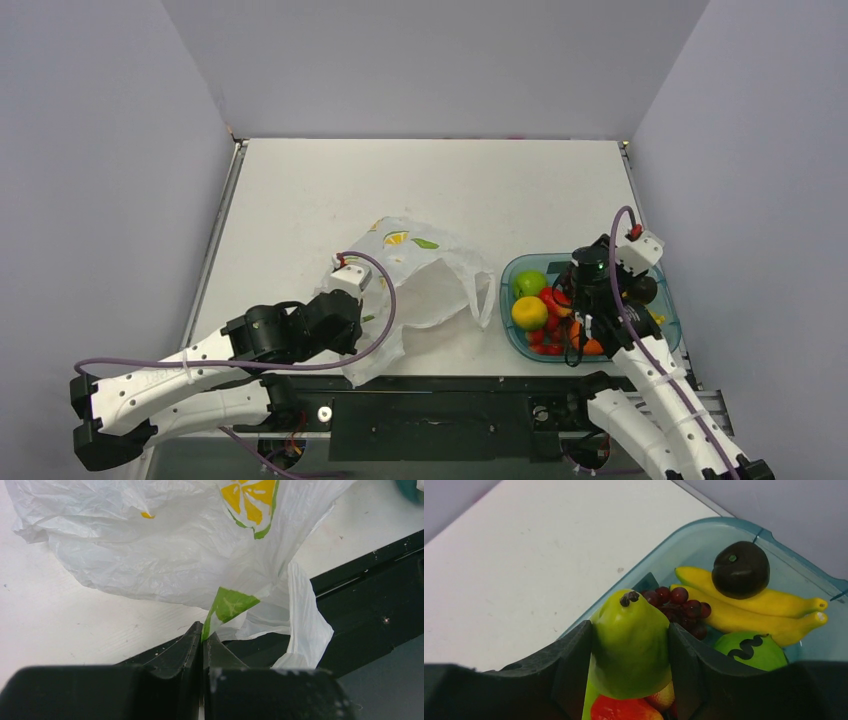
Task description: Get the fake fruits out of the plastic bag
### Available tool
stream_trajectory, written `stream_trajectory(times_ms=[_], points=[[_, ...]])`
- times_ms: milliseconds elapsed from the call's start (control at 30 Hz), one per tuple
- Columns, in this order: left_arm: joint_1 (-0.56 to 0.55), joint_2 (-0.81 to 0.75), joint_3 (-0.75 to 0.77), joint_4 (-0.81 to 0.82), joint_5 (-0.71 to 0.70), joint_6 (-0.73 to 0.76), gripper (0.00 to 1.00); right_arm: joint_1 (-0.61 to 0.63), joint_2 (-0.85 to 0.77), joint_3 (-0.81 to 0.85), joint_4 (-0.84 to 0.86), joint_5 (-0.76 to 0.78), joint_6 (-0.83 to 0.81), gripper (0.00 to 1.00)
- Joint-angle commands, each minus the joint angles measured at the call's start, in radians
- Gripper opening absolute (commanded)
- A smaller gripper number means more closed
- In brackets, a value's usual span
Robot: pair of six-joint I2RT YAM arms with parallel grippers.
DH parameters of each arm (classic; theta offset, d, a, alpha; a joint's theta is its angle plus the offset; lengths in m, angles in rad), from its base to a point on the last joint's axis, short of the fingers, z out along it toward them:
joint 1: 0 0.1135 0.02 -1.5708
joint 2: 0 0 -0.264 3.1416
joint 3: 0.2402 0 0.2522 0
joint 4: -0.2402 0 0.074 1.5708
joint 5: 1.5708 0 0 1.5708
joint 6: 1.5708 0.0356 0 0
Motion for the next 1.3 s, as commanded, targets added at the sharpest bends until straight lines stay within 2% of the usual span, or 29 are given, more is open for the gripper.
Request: stream_trajectory(times_ms=[0,200,233,300,367,433,600,833,1000,1100,1267], points=[[-0.008,-0.01,0.02,0.002,-0.018,-0.008,0.0,-0.081,0.045,-0.042,0.008,-0.141,0.059,0.02],[-0.012,-0.009,0.021,0.002,-0.022,-0.009,0.0,-0.146,0.039,-0.121,0.04,-0.18,0.056,0.26],[-0.013,-0.008,0.02,0.002,-0.02,-0.01,0.0,-0.147,0.033,-0.125,0.041,-0.183,0.051,0.39],[-0.016,-0.009,0.02,0.002,-0.02,-0.01,0.0,-0.148,0.02,-0.126,0.039,-0.189,0.045,0.58],[-0.017,-0.007,0.02,0.002,-0.021,-0.01,0.0,-0.149,-0.003,-0.119,0.033,-0.196,0.038,0.68],[-0.018,-0.005,0.019,0.002,-0.023,-0.01,0.0,-0.148,-0.03,-0.105,0.02,-0.194,0.029,0.73],[-0.02,0.002,0.02,0.001,-0.024,-0.01,0.0,-0.147,-0.085,-0.027,-0.033,-0.175,0.009,0.79],[-0.02,0.011,0.021,0.001,-0.024,-0.01,0.0,-0.088,-0.122,0.045,-0.025,-0.161,-0.061,0.79],[-0.02,0.018,0.021,0.001,-0.024,-0.01,0.0,0.152,-0.096,0.045,0.095,-0.242,-0.143,0.78],[-0.021,0.021,0.022,-0.001,-0.024,-0.01,0.0,0.363,-0.074,0.026,0.222,-0.304,-0.212,0.78],[-0.022,0.024,0.022,-0.003,-0.023,-0.011,0.0,0.603,-0.011,-0.013,0.433,-0.563,-0.347,0.75]])
